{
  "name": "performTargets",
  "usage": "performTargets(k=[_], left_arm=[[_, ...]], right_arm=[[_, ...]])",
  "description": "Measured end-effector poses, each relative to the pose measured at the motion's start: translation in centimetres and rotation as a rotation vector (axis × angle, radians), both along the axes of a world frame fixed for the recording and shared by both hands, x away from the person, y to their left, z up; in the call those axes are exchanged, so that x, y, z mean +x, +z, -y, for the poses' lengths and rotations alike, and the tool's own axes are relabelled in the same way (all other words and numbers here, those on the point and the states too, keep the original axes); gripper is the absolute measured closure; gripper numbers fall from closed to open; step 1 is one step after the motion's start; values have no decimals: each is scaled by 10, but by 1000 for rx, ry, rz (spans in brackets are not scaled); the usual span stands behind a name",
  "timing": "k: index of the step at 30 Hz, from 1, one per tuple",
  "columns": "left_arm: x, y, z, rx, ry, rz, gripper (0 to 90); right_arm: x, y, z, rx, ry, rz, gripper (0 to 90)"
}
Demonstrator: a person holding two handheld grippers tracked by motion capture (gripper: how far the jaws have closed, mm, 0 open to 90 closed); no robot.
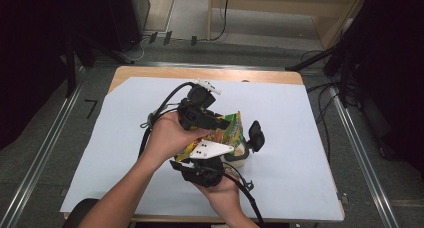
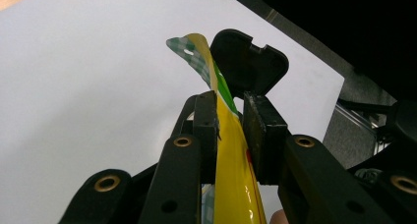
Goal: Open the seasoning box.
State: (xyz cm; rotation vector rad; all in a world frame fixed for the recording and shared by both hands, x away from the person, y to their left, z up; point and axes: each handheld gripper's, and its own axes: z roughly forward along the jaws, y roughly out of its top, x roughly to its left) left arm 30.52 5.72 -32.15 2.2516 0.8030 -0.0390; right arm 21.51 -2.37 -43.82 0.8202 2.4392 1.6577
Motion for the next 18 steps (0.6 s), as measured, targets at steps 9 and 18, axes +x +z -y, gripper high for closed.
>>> performTargets(k=[9, 18], left_arm=[[0, 0, 0, 6, 0, -5, 768], [0, 0, 0, 3, 1, 0, 767]], right_arm=[[0, 0, 0, -1, -4, -3, 735], [0, 0, -1, -5, -1, -5, 735]])
